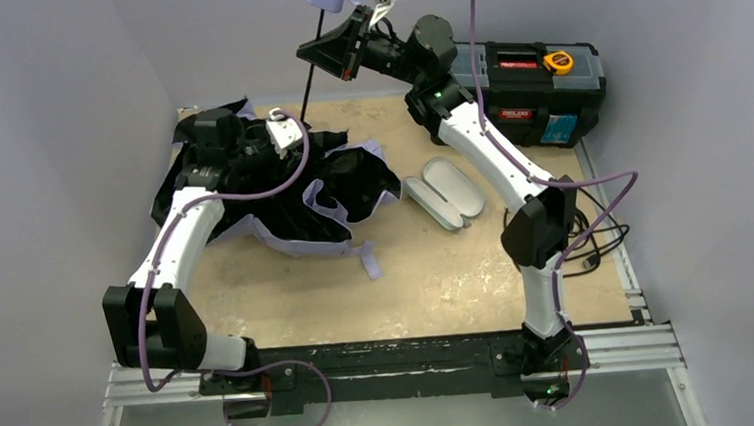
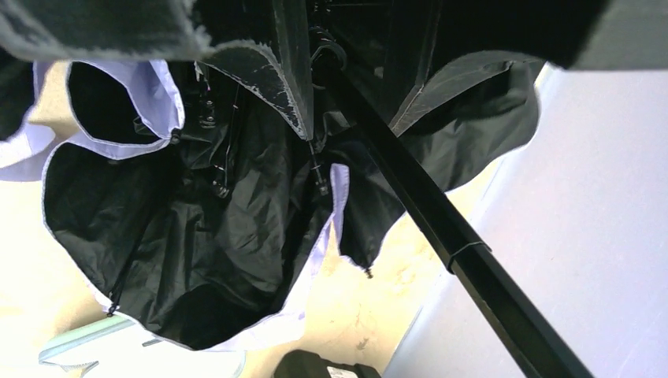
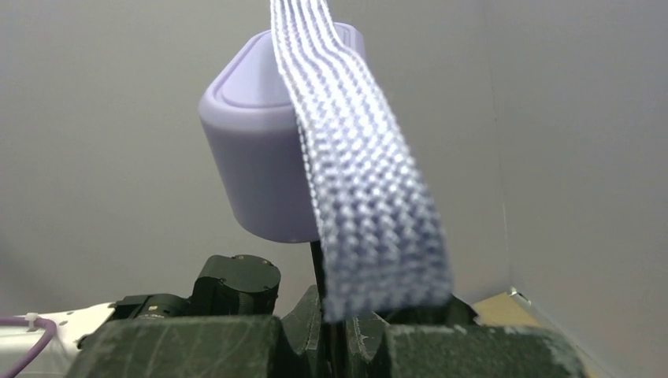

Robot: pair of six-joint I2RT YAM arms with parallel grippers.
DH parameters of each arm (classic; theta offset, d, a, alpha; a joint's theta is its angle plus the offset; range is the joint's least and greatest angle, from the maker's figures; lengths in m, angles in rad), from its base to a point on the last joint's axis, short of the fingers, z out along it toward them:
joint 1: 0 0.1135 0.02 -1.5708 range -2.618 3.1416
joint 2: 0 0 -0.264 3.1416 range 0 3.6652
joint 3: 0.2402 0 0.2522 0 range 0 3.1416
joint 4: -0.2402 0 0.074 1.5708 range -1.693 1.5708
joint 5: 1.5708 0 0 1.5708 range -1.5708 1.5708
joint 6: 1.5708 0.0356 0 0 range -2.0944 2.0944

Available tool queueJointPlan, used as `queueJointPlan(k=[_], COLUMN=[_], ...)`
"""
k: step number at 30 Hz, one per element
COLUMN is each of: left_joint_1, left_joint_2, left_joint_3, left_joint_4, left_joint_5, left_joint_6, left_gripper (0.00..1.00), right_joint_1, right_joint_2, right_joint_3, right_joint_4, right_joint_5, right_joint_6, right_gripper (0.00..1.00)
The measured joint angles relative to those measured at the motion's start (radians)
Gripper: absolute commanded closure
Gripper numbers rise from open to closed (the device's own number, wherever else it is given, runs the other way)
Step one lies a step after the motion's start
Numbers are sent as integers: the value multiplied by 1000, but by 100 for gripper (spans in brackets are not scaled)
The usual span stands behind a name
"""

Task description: Open the umbrella

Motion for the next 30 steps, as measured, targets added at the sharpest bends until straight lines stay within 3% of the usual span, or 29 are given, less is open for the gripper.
queueJointPlan(k=[14,19,23,25,30], left_joint_1=[0,33,33,34,37], left_joint_2=[56,138,142,135,137], left_joint_3=[45,13,19,21,24], left_joint_4=[-41,-128,-134,-138,-141], left_joint_5=[-44,-117,-122,-124,-142], left_joint_6=[35,69,77,79,88], left_gripper=[60,49,68,70,26], right_joint_1=[-5,-42,-48,-48,-48], right_joint_2=[0,-20,-20,-20,-21], right_joint_3=[0,55,55,55,47], right_joint_4=[-7,47,47,52,60], right_joint_5=[0,-10,-9,-10,-9], right_joint_6=[-14,37,43,47,48], right_gripper=[100,100,100,100,100])
